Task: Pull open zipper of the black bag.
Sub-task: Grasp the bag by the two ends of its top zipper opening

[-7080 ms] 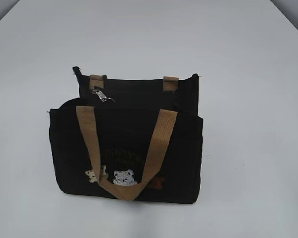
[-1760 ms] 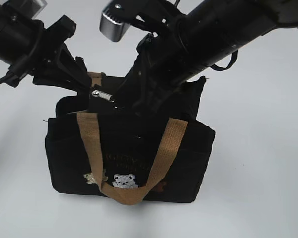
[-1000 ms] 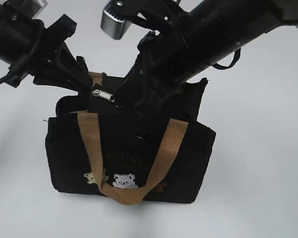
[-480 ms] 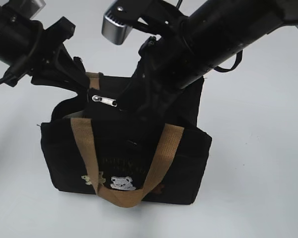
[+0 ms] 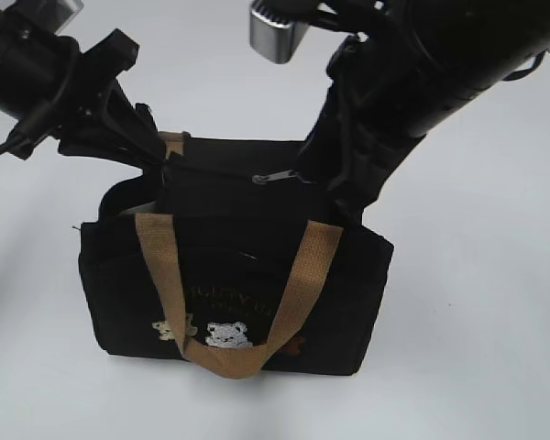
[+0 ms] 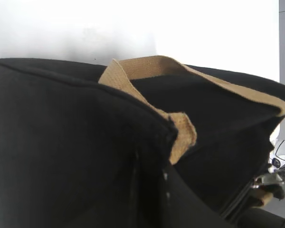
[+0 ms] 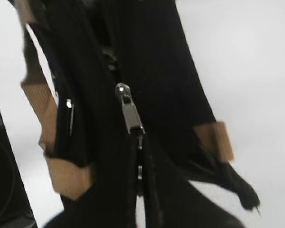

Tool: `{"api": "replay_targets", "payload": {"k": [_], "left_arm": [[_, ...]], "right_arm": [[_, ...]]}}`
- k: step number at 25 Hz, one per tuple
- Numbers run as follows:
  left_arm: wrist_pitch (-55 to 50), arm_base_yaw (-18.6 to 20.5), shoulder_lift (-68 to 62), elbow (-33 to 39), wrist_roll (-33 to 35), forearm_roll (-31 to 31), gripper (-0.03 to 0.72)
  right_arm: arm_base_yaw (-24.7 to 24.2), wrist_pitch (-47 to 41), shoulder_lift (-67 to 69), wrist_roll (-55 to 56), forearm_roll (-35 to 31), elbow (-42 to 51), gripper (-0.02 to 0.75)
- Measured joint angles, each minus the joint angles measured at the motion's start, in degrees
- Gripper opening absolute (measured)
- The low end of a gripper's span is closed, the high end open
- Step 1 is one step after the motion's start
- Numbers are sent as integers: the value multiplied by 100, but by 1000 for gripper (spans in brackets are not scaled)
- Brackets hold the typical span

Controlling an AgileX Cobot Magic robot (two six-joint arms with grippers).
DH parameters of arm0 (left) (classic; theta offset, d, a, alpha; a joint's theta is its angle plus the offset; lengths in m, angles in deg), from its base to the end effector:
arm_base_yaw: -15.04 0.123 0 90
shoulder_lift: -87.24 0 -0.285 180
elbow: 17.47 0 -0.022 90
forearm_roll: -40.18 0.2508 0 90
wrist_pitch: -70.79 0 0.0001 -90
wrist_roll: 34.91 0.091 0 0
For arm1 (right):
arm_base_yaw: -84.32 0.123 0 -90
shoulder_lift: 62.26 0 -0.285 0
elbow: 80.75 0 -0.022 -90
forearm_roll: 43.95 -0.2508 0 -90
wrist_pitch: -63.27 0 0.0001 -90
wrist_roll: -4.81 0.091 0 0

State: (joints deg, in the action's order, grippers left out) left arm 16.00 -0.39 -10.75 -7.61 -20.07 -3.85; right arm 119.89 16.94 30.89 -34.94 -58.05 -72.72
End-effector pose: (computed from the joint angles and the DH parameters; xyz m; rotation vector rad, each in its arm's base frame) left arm 0.2933 -0.1346 0.2823 0.2246 2.6850 -0.9720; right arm 0.2470 0.1964 0.3057 -1.4399 2.1136 0.2646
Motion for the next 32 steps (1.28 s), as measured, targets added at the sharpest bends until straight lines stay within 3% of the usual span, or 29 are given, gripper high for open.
{"api": "replay_targets", "payload": {"k": [4,9,17,23,27,29,32], "left_arm": [[-1,0,0,0,0,0,22],[6,0,0,0,0,6,22],[16,6,0,0,0,11,22],[16,11,0,0,0,27,24],[-11,11,61,0,0,117,85],[-55,16,227,-4,0,284,161],[-255,16,651,-11,0,682,296]], "right_arm": [[0,-625,-93,1131,932,0,-1],[-45,-1308,-130,2277,1624,0,-1],[-732,-1667,-142,2904,1763,0,-1],[-795,-1682,-142,2945,1504,0,22],[-795,-1723,-253,2972,1338,0,232],[-795,-1805,-402,3005,1309,11,382],[-795,-1876,-798,3059,1285,217,515]]}}
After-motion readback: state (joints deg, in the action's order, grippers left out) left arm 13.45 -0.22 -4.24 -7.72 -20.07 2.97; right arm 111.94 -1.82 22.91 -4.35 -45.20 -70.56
